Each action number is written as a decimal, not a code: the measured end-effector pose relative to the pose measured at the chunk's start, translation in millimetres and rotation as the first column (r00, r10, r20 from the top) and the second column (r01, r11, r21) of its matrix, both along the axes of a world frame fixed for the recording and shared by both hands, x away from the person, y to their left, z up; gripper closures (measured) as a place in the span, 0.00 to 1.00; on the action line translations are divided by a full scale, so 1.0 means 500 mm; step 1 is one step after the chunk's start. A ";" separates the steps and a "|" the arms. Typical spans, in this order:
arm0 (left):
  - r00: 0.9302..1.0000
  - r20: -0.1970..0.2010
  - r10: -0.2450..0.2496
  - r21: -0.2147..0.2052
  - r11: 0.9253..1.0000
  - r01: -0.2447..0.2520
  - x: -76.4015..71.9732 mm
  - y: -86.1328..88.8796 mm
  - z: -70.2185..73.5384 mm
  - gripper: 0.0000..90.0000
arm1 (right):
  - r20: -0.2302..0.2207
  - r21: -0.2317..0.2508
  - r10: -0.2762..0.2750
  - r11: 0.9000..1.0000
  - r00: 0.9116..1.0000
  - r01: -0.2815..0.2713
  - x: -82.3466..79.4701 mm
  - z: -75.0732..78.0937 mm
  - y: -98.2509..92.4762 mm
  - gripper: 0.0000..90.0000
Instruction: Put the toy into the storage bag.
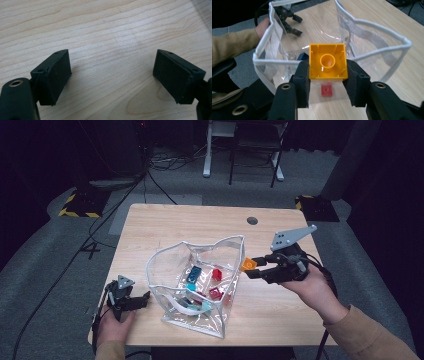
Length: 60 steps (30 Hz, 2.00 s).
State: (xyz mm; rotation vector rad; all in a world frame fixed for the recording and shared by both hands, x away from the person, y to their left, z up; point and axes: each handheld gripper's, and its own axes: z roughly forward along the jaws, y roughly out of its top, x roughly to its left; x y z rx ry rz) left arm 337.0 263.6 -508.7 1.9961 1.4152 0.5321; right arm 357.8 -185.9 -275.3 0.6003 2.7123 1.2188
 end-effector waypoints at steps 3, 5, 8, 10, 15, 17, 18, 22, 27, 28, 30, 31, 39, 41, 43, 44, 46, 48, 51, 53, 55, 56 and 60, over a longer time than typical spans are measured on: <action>1.000 -0.001 0.000 -0.002 1.000 0.000 0.000 0.000 0.000 0.17 | 0.011 -0.003 0.018 1.000 1.000 -0.018 0.012 0.017 0.023 0.65; 1.000 0.000 0.000 0.000 1.000 0.000 0.000 0.000 0.000 0.17 | 0.007 -0.001 0.023 1.000 1.000 -0.023 0.018 0.024 0.034 0.65; 1.000 0.000 0.001 0.000 1.000 -0.001 0.000 0.000 0.000 0.17 | 0.008 0.000 0.034 0.999 0.999 -0.034 0.029 0.031 0.054 0.65; 1.000 0.000 0.000 0.000 1.000 0.000 0.000 0.000 0.000 0.17 | 0.004 -0.002 0.038 0.999 0.999 -0.038 0.034 0.034 0.064 0.65; 1.000 -0.002 0.001 -0.002 1.000 -0.001 0.000 0.000 0.000 0.17 | 0.013 -0.017 0.051 0.999 0.999 -0.051 0.046 0.040 0.096 0.65; 1.000 -0.002 0.000 -0.003 1.000 0.000 0.000 0.000 0.000 0.17 | 0.007 -0.027 0.057 0.998 0.998 -0.057 0.051 0.039 0.108 0.65; 1.000 -0.002 0.000 -0.002 1.000 0.000 0.000 0.000 0.000 0.17 | 0.010 -0.037 0.063 0.997 0.998 -0.063 0.055 0.039 0.118 0.65; 1.000 -0.002 0.000 -0.003 1.000 0.000 0.000 0.000 0.000 0.17 | -0.002 -0.061 0.074 0.995 0.997 -0.074 0.069 0.033 0.151 0.65; 1.000 -0.003 0.001 -0.003 1.000 -0.001 0.000 0.000 0.000 0.17 | -0.017 -0.087 0.091 0.992 0.996 -0.092 0.086 0.025 0.194 0.65; 1.000 -0.002 0.000 -0.003 1.000 0.000 0.000 0.000 0.000 0.17 | -0.021 -0.094 0.096 0.991 0.995 -0.098 0.089 0.022 0.203 0.65; 1.000 -0.002 0.000 -0.004 1.000 0.000 0.000 0.000 0.000 0.17 | -0.026 -0.110 0.106 0.988 0.994 -0.108 0.095 0.015 0.221 0.65; 1.000 -0.002 0.000 -0.004 1.000 0.000 0.000 0.000 0.000 0.17 | -0.030 -0.115 0.107 0.987 0.994 -0.110 0.097 0.013 0.228 0.65; 1.000 -0.001 0.003 -0.006 1.000 -0.003 0.000 0.000 0.000 0.17 | -0.106 -0.214 0.093 0.970 0.990 -0.114 0.126 -0.033 0.293 0.65; 1.000 -0.001 0.002 -0.006 1.000 -0.002 0.000 0.000 0.000 0.17 | -0.130 -0.242 0.094 0.962 0.987 -0.123 0.128 -0.046 0.304 0.65; 1.000 -0.002 0.002 -0.006 1.000 -0.002 0.000 0.000 0.000 0.17 | -0.151 -0.270 0.100 0.953 0.983 -0.138 0.130 -0.057 0.313 0.65; 1.000 -0.001 0.002 -0.006 1.000 -0.002 0.000 0.000 0.000 0.17 | -0.167 -0.286 0.097 0.948 0.981 -0.143 0.130 -0.061 0.316 0.65; 1.000 -0.002 0.002 -0.005 1.000 -0.002 0.000 0.000 0.000 0.17 | -0.185 -0.329 0.085 0.933 0.979 -0.143 0.129 -0.073 0.322 0.65; 1.000 -0.001 0.002 -0.006 1.000 -0.002 0.000 0.000 0.000 0.17 | -0.206 -0.374 0.083 0.914 0.975 -0.157 0.129 -0.084 0.328 0.65; 1.000 -0.001 0.002 -0.006 1.000 -0.002 0.000 0.000 0.000 0.17 | -0.210 -0.417 0.074 0.895 0.975 -0.158 0.127 -0.094 0.332 0.65; 1.000 -0.001 0.002 -0.006 1.000 -0.002 0.000 0.000 0.000 0.17 | -0.207 -0.435 0.066 0.888 0.976 -0.152 0.126 -0.099 0.334 0.65; 1.000 -0.001 0.003 -0.006 1.000 -0.003 0.000 0.000 0.000 0.17 | -0.204 -0.455 0.063 0.878 0.977 -0.151 0.129 -0.103 0.335 0.65; 1.000 -0.001 0.002 -0.006 1.000 -0.002 0.000 0.000 0.000 0.17 | -0.203 -0.461 0.061 0.875 0.977 -0.150 0.130 -0.104 0.336 0.65; 1.000 -0.001 0.002 -0.006 1.000 -0.002 0.000 0.000 0.000 0.17 | -0.213 -0.472 0.053 0.869 0.976 -0.150 0.136 -0.107 0.336 0.57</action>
